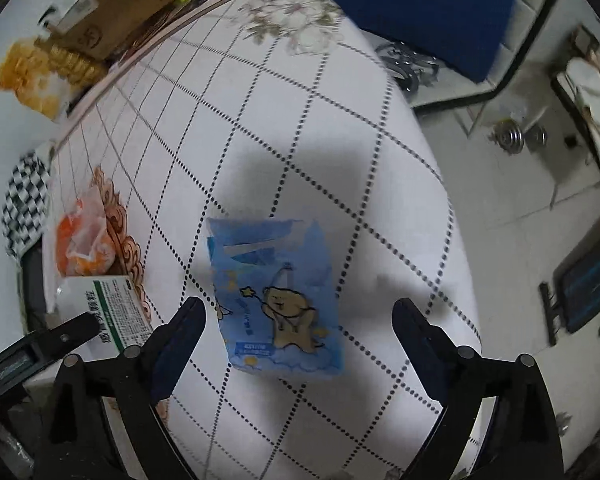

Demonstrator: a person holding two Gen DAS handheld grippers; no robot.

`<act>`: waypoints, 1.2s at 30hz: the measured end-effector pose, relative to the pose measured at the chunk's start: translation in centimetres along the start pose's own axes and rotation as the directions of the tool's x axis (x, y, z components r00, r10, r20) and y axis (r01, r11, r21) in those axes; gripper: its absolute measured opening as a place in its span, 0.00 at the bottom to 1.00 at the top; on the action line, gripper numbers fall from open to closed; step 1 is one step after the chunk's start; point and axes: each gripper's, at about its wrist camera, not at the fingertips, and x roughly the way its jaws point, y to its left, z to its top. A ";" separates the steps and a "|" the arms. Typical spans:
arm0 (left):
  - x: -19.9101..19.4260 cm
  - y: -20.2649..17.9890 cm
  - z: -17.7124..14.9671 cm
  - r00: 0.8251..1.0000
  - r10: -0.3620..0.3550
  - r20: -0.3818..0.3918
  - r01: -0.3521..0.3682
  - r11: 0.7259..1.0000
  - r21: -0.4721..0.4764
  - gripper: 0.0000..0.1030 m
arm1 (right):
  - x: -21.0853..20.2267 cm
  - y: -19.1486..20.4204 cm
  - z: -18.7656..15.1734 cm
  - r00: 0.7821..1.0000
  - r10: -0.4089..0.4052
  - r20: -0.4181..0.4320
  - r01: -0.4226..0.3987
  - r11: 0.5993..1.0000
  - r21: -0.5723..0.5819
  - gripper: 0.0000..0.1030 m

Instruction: Collect trash

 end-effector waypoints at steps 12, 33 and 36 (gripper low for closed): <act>-0.2 5.0 -2.4 0.997 0.010 0.080 -0.007 0.999 -0.032 0.83 | -0.8 3.2 -0.4 0.991 -0.126 0.052 0.130 0.988 -0.084 0.96; -0.1 15.4 -0.2 0.979 0.119 0.164 -0.082 0.973 -0.216 0.81 | 8.7 21.3 3.8 0.966 0.198 -0.168 -0.231 0.950 -0.210 0.50; -0.4 15.4 -1.0 0.977 0.117 0.177 -0.080 0.976 -0.205 0.81 | 7.7 21.3 2.7 0.977 0.178 -0.116 -0.201 0.952 -0.232 0.35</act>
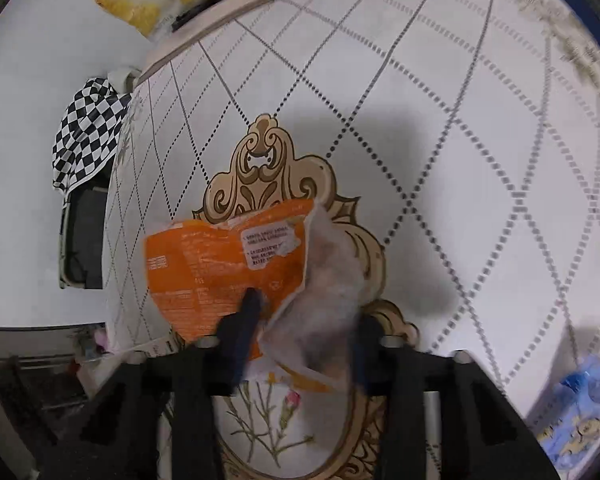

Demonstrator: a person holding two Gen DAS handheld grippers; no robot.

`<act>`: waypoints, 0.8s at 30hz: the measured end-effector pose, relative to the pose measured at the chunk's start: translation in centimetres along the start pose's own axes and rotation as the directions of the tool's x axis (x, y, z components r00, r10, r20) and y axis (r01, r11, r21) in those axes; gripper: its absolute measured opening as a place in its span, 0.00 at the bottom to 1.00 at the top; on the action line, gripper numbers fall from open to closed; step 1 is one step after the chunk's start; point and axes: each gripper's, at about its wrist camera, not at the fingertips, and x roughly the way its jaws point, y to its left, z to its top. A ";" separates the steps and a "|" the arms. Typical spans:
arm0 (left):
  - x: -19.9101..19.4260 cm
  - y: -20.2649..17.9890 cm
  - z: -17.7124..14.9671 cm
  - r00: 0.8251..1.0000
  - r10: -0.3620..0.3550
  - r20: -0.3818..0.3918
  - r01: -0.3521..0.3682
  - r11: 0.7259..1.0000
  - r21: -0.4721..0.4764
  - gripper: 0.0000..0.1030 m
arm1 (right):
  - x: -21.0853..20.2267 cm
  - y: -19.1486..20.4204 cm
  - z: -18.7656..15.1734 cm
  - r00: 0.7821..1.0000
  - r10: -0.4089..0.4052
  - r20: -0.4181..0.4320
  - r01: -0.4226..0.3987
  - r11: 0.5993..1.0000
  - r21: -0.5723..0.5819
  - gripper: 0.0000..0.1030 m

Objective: Collect trash
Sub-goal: 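Carry the medicine box and orange bag over the trash bin with both tools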

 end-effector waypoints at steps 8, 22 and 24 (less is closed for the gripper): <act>-5.1 -0.1 -3.6 0.996 -0.037 0.076 0.032 0.998 0.061 0.81 | -6.7 -0.9 -5.1 0.995 -0.014 0.099 0.013 1.000 0.014 0.19; -15.7 5.9 -18.6 0.961 -0.214 0.173 0.164 0.950 0.264 0.81 | -19.3 -2.0 -29.6 0.968 -0.065 0.242 0.037 0.992 0.119 0.13; -16.5 7.6 -21.5 0.956 -0.237 0.173 0.177 0.937 0.301 0.81 | -20.5 -1.5 -34.6 0.961 -0.075 0.266 0.035 0.988 0.154 0.12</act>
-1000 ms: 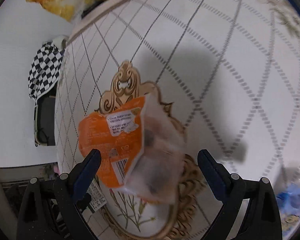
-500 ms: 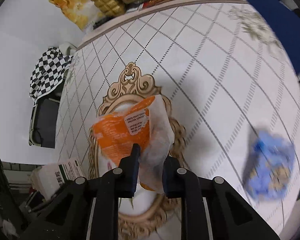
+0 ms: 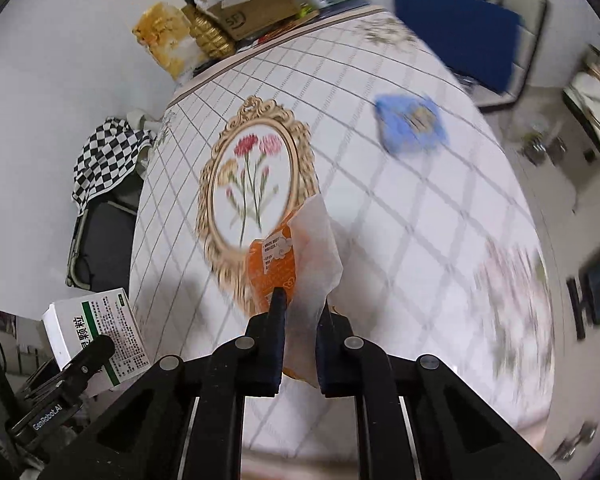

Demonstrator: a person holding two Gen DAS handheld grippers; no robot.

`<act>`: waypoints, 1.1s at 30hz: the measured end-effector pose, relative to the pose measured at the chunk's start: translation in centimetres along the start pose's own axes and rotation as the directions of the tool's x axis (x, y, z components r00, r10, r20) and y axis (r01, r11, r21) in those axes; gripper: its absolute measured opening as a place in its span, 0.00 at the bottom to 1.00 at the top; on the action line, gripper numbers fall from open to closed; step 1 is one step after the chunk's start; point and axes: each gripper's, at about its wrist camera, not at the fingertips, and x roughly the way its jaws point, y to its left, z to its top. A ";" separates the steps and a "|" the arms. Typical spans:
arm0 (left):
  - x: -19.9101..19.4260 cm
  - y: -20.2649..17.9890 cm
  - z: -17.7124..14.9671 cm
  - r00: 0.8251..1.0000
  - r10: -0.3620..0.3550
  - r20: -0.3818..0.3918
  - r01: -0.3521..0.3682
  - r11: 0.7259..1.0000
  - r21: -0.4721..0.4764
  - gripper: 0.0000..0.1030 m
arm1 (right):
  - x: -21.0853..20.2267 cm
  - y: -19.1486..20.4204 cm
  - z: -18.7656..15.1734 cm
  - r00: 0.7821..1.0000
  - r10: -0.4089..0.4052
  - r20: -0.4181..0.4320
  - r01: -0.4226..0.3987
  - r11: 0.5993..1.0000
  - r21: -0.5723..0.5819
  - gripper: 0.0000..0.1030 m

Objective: Collect trash
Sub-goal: 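Carry the medicine box and orange bag over the trash bin with both tools, then open both tools to drop the box and bag into the bin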

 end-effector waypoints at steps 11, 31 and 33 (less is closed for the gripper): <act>-3.9 3.1 -14.9 0.990 -0.075 -0.119 0.089 0.990 0.112 0.81 | -7.0 -0.7 -23.3 0.999 -0.007 -0.042 0.012 0.992 0.122 0.12; 17.9 3.1 -32.6 0.882 -0.099 -0.460 0.109 0.994 -0.005 0.81 | 12.3 -14.4 -42.6 0.936 -0.013 -0.352 0.118 0.953 0.278 0.12; 22.3 3.5 -34.0 0.866 -0.126 -0.484 0.118 0.992 -0.046 0.81 | 16.2 -16.2 -43.7 0.930 0.004 -0.367 0.113 0.948 0.297 0.12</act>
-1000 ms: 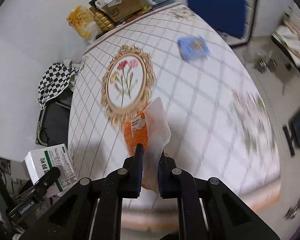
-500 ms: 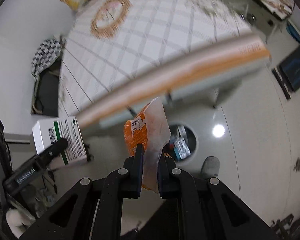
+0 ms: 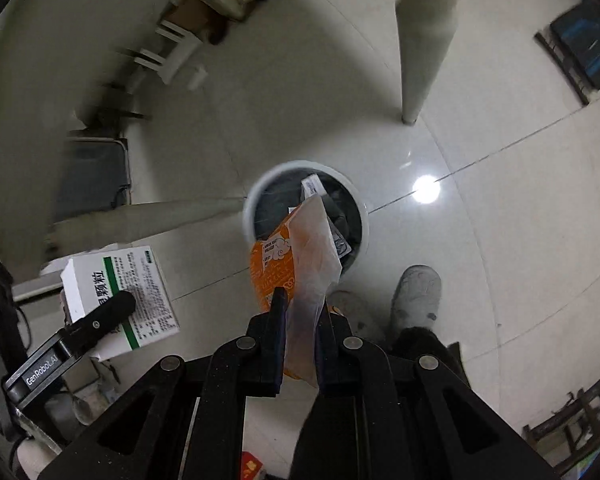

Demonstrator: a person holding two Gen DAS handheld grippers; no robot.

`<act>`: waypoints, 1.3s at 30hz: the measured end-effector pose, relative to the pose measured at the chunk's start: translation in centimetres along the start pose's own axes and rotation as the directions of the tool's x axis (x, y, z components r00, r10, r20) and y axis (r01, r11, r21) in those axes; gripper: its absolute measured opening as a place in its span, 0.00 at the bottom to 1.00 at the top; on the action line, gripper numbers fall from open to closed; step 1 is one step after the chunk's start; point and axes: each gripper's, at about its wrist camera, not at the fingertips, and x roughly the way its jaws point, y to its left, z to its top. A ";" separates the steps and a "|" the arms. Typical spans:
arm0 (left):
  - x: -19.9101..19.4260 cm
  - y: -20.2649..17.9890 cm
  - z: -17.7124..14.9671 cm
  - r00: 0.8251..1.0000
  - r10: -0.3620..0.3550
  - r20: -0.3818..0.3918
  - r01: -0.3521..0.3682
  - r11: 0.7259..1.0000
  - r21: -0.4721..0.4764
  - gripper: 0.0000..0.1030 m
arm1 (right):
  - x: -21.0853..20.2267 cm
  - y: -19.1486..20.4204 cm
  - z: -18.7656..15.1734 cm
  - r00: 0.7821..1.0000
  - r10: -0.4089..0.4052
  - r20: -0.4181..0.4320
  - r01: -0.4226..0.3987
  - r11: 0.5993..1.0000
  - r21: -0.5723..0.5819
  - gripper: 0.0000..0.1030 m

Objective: Collect trash
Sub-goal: 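Open both tools to drop the box and bag into the bin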

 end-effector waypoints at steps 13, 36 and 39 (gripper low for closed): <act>15.5 3.5 3.2 0.992 -0.052 -0.112 0.048 0.998 -0.034 0.85 | 22.3 -4.7 5.1 0.982 0.045 -0.183 -0.058 0.996 -0.071 0.28; -0.1 2.0 -4.0 0.981 0.177 0.077 -0.175 0.984 -0.032 0.98 | 5.4 2.5 -0.7 0.937 -0.295 0.188 0.346 0.868 -0.357 0.98; -4.8 1.3 -6.0 0.980 0.177 0.096 -0.175 0.984 -0.033 0.98 | 0.4 4.3 -2.5 0.940 -0.283 0.189 0.335 0.866 -0.372 0.98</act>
